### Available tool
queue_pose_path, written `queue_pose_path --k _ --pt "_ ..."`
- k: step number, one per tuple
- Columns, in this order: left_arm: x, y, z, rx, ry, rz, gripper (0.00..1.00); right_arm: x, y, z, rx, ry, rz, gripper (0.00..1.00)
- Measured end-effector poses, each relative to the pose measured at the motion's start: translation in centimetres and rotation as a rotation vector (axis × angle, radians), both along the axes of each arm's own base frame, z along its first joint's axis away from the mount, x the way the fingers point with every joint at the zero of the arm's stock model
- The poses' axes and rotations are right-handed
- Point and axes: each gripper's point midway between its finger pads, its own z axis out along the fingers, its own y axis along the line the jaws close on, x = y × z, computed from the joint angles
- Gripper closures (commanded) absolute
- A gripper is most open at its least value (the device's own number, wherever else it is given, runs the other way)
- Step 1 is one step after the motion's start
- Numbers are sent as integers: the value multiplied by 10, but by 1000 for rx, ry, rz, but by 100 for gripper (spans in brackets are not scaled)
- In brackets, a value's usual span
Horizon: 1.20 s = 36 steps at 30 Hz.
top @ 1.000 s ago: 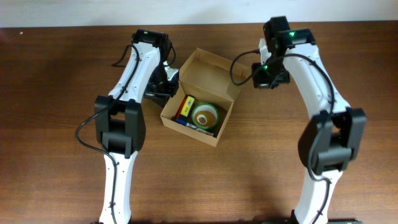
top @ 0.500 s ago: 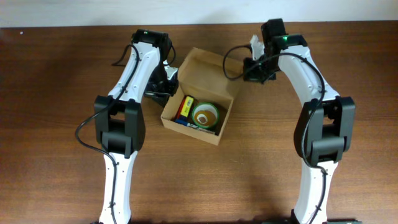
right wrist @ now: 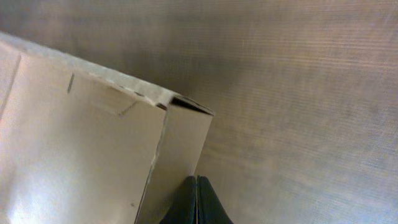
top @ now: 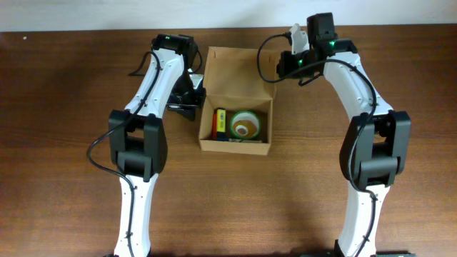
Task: Pack container
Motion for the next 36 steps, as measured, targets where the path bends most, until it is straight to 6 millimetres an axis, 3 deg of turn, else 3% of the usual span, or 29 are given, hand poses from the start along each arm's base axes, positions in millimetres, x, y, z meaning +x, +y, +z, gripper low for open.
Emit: queue_pose_path --k 5,10,17,30,36 --pt "-1 -12 0 -1 -4 13 98 13 -6 6 10 -53 -16 96" --pt "-2 -21 -1 5 -8 24 98 17 -11 -2 10 -48 -31 96" --pt "5 -15 -3 29 -34 59 98 12 -8 -7 32 -19 -18 96" --pt "48 42 -5 -9 -130 209 98 -1 7 -5 111 27 28 96" --pt "89 24 2 -170 -270 233 97 -4 4 -8 93 47 18 96"
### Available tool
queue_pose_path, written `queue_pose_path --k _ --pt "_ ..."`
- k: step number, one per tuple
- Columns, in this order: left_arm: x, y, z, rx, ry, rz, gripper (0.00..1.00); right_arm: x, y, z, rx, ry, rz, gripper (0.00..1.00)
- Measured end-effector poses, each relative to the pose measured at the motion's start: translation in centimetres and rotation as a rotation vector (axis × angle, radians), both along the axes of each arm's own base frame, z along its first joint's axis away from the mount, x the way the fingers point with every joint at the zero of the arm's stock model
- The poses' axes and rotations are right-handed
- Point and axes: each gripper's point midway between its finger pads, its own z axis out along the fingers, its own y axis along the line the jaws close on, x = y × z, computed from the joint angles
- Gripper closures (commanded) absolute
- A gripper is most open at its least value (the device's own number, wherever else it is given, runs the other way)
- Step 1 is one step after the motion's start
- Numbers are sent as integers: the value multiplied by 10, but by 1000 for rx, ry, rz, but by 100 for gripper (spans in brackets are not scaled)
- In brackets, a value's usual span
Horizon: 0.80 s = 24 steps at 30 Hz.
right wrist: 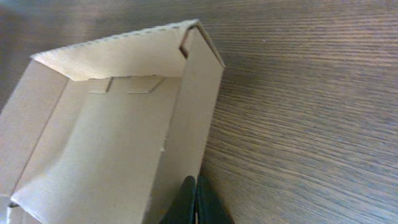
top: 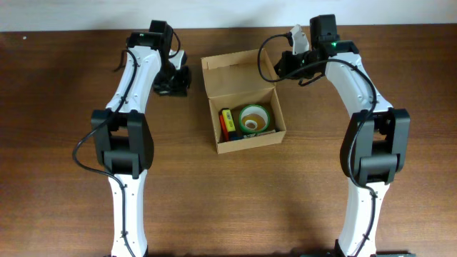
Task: Pack container
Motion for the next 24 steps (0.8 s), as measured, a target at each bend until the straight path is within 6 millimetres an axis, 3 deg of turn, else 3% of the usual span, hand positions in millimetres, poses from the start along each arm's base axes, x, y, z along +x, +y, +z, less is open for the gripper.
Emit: queue_pose_path --k 6,12,24 --pt "30 -21 19 -209 -90 60 97 0 -5 -3 -29 6 -16 96" --pt "36 -23 28 -296 -84 112 98 4 -20 -7 -71 3 -51 96" --pt "34 -33 27 -409 -20 155 98 5 -84 -12 -89 48 -172 96"
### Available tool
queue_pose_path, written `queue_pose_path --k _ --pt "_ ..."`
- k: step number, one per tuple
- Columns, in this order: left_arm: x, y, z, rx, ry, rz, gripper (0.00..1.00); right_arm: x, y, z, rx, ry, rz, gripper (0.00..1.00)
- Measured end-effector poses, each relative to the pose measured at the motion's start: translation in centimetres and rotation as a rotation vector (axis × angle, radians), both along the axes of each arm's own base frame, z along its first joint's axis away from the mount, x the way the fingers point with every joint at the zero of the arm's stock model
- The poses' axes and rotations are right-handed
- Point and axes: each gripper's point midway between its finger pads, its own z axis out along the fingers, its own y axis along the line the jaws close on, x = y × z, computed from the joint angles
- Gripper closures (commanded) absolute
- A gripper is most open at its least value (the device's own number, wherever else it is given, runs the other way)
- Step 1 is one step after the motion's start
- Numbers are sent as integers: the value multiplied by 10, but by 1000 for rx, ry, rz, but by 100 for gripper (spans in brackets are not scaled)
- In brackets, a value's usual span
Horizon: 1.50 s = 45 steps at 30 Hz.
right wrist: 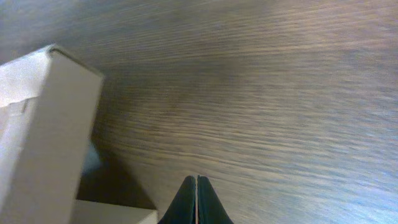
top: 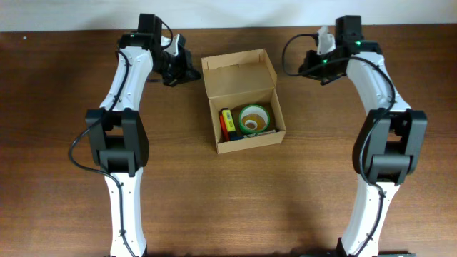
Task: Pack container
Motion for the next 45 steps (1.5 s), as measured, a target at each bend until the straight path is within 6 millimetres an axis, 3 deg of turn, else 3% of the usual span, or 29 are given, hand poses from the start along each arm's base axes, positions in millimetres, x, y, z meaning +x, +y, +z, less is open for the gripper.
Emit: queue_pose_path --k 7,14,18,24,31,39,45 --pt "7 17 -7 -133 38 38 98 -3 -18 4 69 10 -25 96" --pt "11 28 0 -388 11 -2 98 -6 -20 22 309 -4 5 96" --pt "7 22 -1 -466 4 -38 98 -11 -15 15 491 43 16 96" --pt "-2 5 -3 -495 20 -83 98 -17 1 -9 638 132 25 96" --pt "-10 -14 -5 -486 31 -126 98 -15 33 -5 667 122 91 96" --pt "-15 -12 -13 -443 61 -117 98 -16 73 -3 658 124 162 96" --pt "-15 -10 -19 -408 65 -112 98 -17 81 -5 642 131 166 96"
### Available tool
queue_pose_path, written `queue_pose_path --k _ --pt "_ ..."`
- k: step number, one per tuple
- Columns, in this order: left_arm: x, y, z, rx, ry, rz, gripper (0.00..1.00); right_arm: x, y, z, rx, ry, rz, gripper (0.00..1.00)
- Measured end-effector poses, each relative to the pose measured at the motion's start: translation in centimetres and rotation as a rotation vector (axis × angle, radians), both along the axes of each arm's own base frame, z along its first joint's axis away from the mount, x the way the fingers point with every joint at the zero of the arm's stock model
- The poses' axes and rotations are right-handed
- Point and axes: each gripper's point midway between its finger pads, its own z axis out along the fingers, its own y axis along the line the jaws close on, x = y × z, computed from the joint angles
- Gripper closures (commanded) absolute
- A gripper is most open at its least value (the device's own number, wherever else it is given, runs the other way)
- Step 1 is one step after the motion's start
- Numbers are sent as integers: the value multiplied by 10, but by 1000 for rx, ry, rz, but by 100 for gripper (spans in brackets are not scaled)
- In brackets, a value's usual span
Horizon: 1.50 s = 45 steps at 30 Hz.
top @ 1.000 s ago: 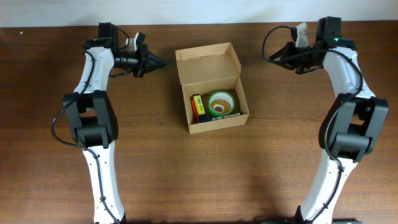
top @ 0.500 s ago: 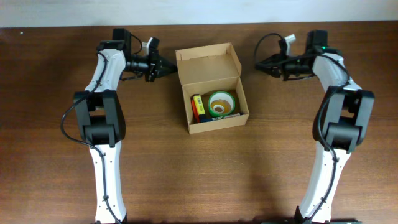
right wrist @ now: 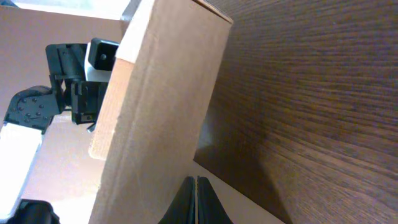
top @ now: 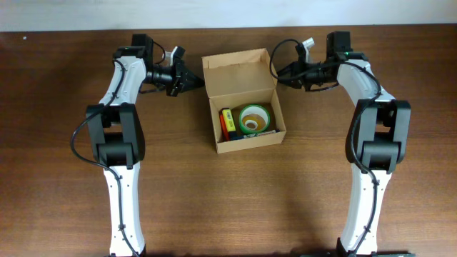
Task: Pack container
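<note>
An open cardboard box (top: 246,146) sits mid-table with its lid flap (top: 238,71) raised at the back. Inside lie a green tape roll (top: 253,118) and some yellow, red and blue items (top: 225,123). My right gripper (top: 280,71) points left at the flap's right edge. In the right wrist view this gripper (right wrist: 196,182) is shut with nothing in it, its tips just short of the box wall (right wrist: 168,93). My left gripper (top: 189,78) points right at the flap's left edge; how its jaws stand does not show.
Brown wooden table (top: 343,185) all round the box. The left arm (right wrist: 74,81) shows beyond the box in the right wrist view. A white wall strip (top: 228,14) runs along the table's far edge.
Both grippers were back from the box, off its far corners. Now each lies level and points inward at the raised flap, one on each side. The box has not moved.
At first the box sat square, my left gripper at its left wall and my right at its back right corner. Then the box stood turned slightly and shifted right, with the left gripper off it. Both grippers later hung clear, and now flank the flap.
</note>
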Motion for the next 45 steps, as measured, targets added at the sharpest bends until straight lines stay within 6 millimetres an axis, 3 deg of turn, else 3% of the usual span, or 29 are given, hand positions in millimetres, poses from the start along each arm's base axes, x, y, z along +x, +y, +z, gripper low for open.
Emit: queue_pose_path --k 10,24,35,42,45 --pt "-11 1 -19 12 58 1 98 1 -1 -1 -8 1 -4 96" --pt "11 -23 3 -104 -77 -17 98 3 4 0 -7 -11 0 96" --pt "16 -28 21 -197 -129 -37 98 10 9 19 50 -85 25 96" --pt "20 -30 33 -214 -163 -48 98 24 9 47 58 -166 34 96" --pt "28 -32 52 -215 -226 -57 98 30 9 62 59 -204 36 96"
